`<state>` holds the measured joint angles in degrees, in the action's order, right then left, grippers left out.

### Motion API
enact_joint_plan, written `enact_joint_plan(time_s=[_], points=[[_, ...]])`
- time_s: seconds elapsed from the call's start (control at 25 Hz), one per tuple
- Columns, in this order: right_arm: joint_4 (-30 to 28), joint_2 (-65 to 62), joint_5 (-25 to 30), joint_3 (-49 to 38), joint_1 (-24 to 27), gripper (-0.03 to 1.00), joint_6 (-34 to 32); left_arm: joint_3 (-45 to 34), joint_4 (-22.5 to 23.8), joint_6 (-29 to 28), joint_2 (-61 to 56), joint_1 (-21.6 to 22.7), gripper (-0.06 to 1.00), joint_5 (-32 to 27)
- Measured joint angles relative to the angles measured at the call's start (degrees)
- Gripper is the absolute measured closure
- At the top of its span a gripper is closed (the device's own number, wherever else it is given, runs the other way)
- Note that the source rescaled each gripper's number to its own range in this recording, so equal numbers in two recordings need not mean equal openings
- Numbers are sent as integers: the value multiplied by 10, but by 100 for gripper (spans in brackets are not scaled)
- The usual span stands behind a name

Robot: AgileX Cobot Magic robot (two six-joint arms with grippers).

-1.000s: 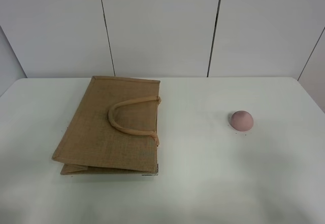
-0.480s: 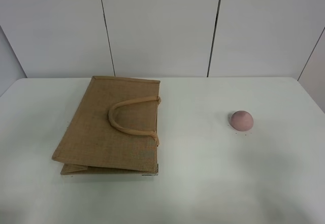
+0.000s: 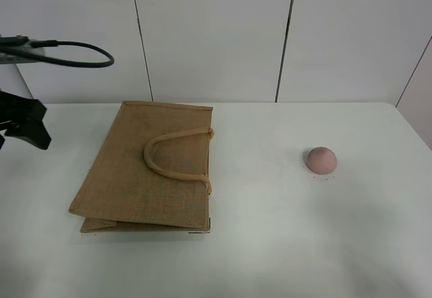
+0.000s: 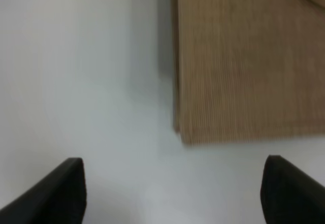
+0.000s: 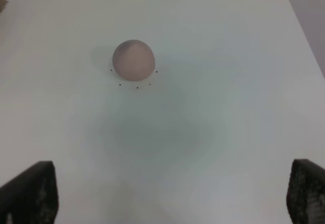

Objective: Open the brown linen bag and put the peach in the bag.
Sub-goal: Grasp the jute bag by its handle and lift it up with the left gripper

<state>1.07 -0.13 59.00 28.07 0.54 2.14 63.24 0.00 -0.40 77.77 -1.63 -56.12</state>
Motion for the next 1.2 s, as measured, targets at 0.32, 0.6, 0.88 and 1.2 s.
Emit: enact_joint_plan(time_s=[0.32, 0.6, 0.88, 1.2], points=[[0, 0, 0, 0, 0, -3, 0, 165, -17, -1, 229, 0, -6, 6], [0, 0, 0, 0, 0, -3, 0, 261, -27, -48, 326, -45, -6, -1], [0, 0, 0, 0, 0, -3, 0, 314, -32, -94, 384, -139, -6, -5], [0, 0, 0, 0, 0, -3, 0, 352, -32, -103, 463, -155, -6, 2]])
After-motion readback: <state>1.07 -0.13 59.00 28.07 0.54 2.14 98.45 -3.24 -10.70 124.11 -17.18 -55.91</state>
